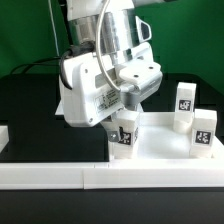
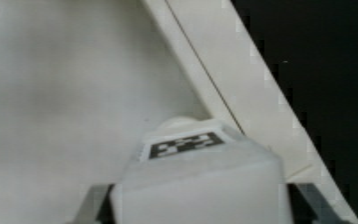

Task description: Assemble square table

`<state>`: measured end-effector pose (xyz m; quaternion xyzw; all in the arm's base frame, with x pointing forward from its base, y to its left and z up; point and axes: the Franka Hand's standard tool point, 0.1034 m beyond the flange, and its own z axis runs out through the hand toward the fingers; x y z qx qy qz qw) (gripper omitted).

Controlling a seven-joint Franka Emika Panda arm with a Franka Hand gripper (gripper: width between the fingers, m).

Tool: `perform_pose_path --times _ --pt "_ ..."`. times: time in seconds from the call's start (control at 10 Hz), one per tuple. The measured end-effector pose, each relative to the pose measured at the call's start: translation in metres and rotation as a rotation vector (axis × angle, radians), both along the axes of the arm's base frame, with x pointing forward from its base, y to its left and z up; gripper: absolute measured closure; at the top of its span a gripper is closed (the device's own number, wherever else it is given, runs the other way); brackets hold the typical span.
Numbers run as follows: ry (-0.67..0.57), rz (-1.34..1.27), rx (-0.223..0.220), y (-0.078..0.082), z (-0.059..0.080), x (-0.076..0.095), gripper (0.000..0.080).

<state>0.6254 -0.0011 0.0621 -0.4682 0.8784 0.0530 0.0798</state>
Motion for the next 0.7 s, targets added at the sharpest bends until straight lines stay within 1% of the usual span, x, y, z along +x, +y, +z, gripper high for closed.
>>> perform_pose_path --times 0.2,0.3,0.4,0.5,0.6,0.7 --pt "-0.002 0.023 -0.004 0.0 0.0 0.0 0.0489" --pt "0.001 0.024 -0.003 0.001 -0.002 -0.001 0.0413" --pt "0.001 0.026 -0.004 0.001 -0.002 -0.001 0.0236" --pt "-0.004 0.031 -0.002 0.004 0.001 0.0 0.0177" --pt "-0.02 0.045 0.003 0.013 0.014 0.0 0.0177" --pt "-0.036 0.056 0.012 0.02 0.032 -0.005 0.0154"
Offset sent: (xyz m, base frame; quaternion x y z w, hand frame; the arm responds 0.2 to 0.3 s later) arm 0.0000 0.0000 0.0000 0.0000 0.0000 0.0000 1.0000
